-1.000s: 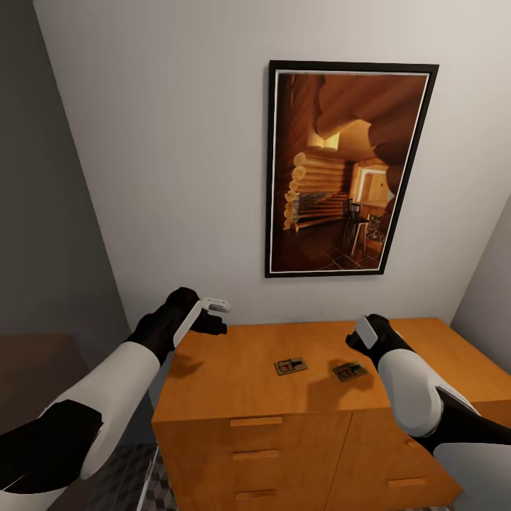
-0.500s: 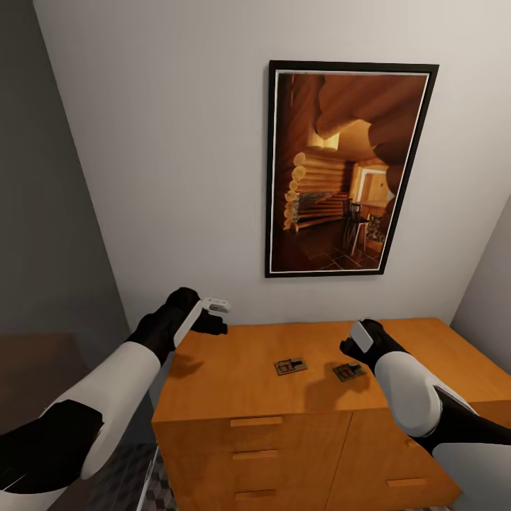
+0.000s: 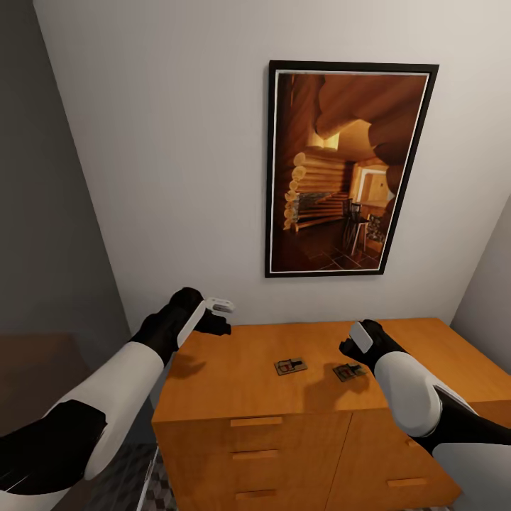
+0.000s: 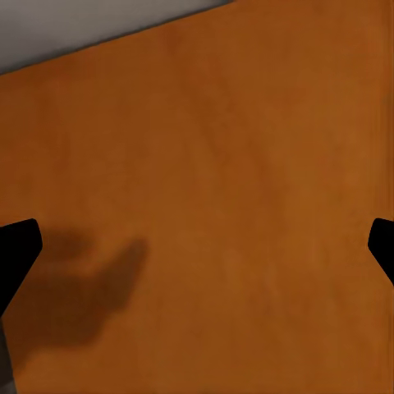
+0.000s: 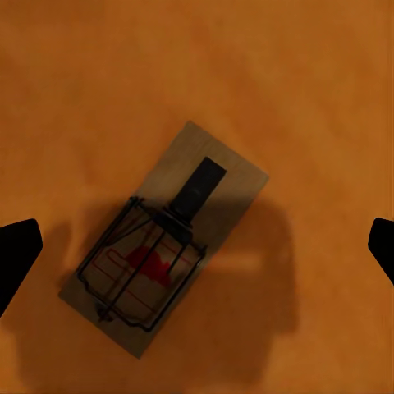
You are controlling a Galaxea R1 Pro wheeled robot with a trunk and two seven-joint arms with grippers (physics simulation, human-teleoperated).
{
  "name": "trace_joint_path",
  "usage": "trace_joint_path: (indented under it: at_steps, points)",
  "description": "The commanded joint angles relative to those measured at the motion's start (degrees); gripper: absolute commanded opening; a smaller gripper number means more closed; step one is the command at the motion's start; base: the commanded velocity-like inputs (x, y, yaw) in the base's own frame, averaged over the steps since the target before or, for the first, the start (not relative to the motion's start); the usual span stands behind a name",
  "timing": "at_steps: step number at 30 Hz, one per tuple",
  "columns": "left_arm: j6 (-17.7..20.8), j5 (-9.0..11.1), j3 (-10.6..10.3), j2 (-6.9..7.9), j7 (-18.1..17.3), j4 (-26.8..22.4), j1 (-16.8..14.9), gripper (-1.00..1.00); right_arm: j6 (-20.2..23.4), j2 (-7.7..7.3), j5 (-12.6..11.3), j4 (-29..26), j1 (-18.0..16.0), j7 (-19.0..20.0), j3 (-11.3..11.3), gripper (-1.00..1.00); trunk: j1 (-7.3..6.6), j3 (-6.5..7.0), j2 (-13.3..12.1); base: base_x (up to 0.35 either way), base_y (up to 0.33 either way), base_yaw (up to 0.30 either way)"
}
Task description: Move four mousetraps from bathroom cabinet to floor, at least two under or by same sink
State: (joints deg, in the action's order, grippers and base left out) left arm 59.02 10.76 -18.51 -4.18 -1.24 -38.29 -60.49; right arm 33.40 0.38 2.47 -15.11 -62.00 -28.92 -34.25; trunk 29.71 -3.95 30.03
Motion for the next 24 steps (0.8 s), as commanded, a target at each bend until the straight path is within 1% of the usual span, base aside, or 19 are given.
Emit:
trace_joint_path:
  at_steps: [1,16,20,24]
  points:
    - [0.2,0.0,-0.1,0.0,-0.1,0.0,-0.1,1.0,0.4,0.03,0.2,-0.1,0.0,-0.1,-0.2,1.0,0.03,-0.12,0.1,0.0,0.0,0.0]
    - [0.2,0.0,-0.1,-0.14,-0.1,0.0,-0.1,1.0,1.3,-0.03,0.2,-0.1,0.0,0.0,-0.2,1.0,0.03,-0.12,0.1,0.0,0.0,0.0]
    - [0.2,0.0,-0.1,-0.13,-0.1,-0.1,-0.1,1.0,2.6,-0.06,0.2,-0.1,0.0,0.0,-0.2,1.0,0.03,-0.12,0.1,0.0,0.0,0.0]
    - [0.2,-0.1,-0.1,-0.13,-0.1,-0.1,-0.1,1.0,5.3,-0.09,0.2,-0.1,0.0,0.0,-0.3,1.0,0.03,-0.12,0.1,0.0,0.0,0.0]
